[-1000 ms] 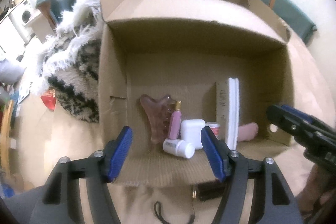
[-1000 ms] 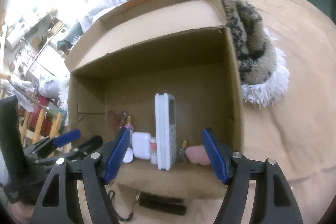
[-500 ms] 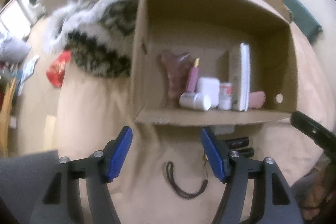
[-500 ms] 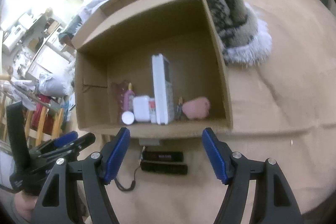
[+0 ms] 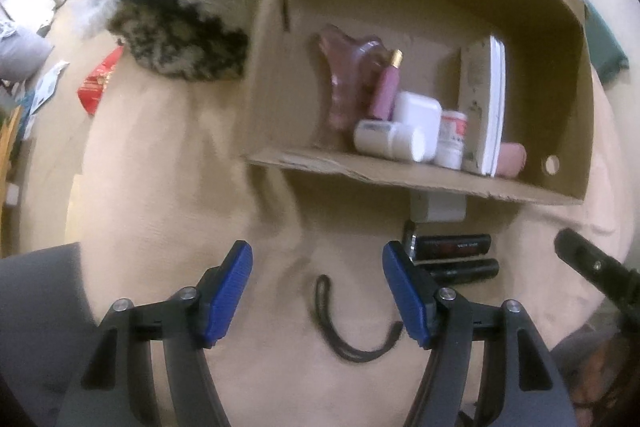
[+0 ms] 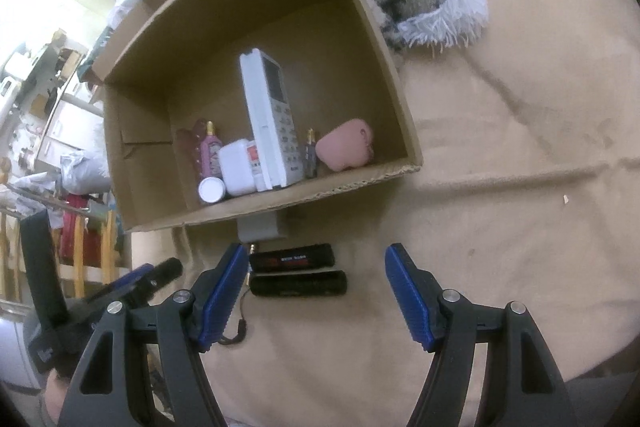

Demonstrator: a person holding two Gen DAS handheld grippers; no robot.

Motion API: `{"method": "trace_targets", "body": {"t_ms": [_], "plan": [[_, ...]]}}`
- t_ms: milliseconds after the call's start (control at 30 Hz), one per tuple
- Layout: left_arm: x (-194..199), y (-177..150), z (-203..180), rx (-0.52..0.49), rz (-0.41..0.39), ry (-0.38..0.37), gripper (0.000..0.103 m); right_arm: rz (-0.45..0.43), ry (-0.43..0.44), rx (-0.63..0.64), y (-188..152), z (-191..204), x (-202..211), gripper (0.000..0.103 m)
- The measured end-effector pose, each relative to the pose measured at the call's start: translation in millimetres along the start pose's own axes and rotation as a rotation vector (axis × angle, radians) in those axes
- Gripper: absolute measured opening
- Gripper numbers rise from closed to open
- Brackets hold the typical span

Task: Organize rigid objects
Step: 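Withdraw both grippers from the box toward the black items, then grasp the white USB charger with the left gripper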

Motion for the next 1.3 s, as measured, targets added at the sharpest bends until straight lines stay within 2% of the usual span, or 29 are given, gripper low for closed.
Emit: {"method": "trace_targets", "body": {"t_ms": [233, 433, 567, 667, 733, 800, 833, 1033, 1067, 1300], "plan": [[-26, 14, -51, -0.017, 0.036, -0.044, 0.065, -0.015, -0.036, -0.076, 5, -21, 4, 0.075], [-52, 21, -90, -0.079, 0.068, -0.002, 0.067, -0.019, -0.026, -0.136, 6, -37, 9, 0.075], [-74, 23, -96, -0.083, 0.108, 0.044, 0.068, -0.014, -0.01, -0.147, 6, -37, 8, 0.075], [-80, 26, -101, -0.108, 0.101, 0.065, 0.068, -0.016, -0.006, -0.135, 8, -33, 7, 0.075], [-79, 26, -105, -0.145, 0.085, 0.083, 0.065, -0.02, -0.005, -0.131, 7, -34, 10, 0.075], [-76, 25, -112, -0.164, 0.075, 0.076, 0.05, -0.021, -0.004, -0.13, 7, -33, 10, 0.075], [-75, 24, -114, -0.172, 0.073, 0.064, 0.04, -0.021, -0.002, -0.132, 8, -33, 10, 0.075], [-65, 22, -115, -0.192, 0.075, 0.069, 0.038, -0.022, -0.006, -0.117, 7, -30, 8, 0.075], [-61, 29, -104, -0.193, 0.072, 0.073, 0.038, -0.024, -0.008, -0.116, 7, -31, 9, 0.075], [-16, 14, -80, -0.204, 0.044, 0.084, 0.038, -0.032, -0.006, -0.11, 7, -27, 11, 0.075]]}}
Point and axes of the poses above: each gripper's, at about its wrist camera, not at the fingertips, and x roughly against the way its jaws point, z to its left, y to its top, the point moved 5 cm from there along -x, roughly the way its jaws point, and after that the axes turned 5 degrees about -x, right-handed, at the moved point
